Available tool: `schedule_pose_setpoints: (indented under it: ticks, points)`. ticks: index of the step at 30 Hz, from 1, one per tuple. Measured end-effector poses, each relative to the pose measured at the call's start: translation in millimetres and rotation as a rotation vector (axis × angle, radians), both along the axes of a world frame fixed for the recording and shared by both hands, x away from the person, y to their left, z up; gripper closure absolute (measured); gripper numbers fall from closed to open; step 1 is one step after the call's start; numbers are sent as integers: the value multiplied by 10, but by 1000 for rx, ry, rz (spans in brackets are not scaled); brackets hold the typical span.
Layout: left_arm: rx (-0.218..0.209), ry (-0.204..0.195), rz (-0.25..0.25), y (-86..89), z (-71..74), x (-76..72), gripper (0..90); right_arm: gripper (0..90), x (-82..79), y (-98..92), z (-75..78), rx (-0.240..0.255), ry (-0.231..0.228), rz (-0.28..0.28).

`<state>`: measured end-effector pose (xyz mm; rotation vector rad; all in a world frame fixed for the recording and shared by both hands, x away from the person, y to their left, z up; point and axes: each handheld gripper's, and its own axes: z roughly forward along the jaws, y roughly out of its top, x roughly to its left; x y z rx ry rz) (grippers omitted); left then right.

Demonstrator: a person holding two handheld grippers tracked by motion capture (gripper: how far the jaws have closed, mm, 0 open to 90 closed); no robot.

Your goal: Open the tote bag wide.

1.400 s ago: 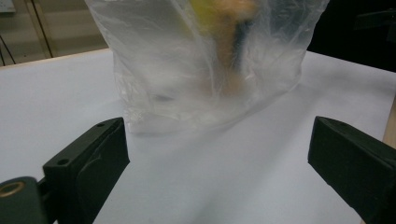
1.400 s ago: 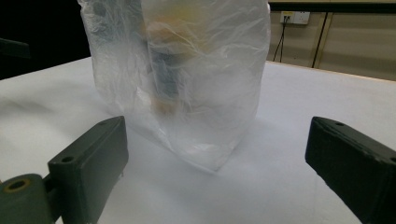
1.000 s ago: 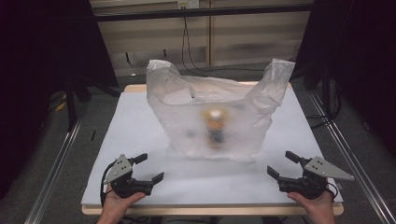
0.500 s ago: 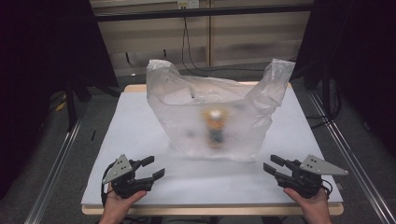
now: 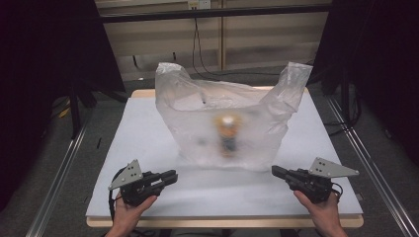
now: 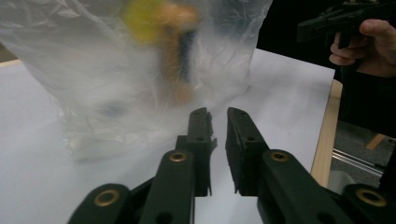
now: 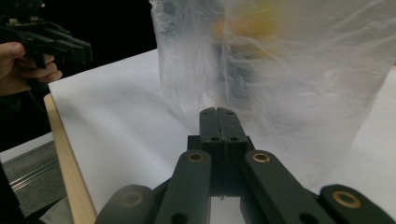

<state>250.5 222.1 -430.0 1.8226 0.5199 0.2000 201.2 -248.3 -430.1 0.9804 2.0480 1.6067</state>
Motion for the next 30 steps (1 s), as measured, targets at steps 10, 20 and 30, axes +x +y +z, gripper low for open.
schedule_pose_setpoints:
  ticks: [10, 20, 30]
  points:
    - [-12, 55, -93, -182, 80, 75, 900, 900, 118, 148, 146, 14, 7, 61]
    - [-27, 18, -111, -387, 303, 217, 900, 900, 298, 344, 484, 49, -42, 120]
    - [-44, -15, -135, -520, 510, 331, 900, 900, 417, 413, 670, 33, -57, 128]
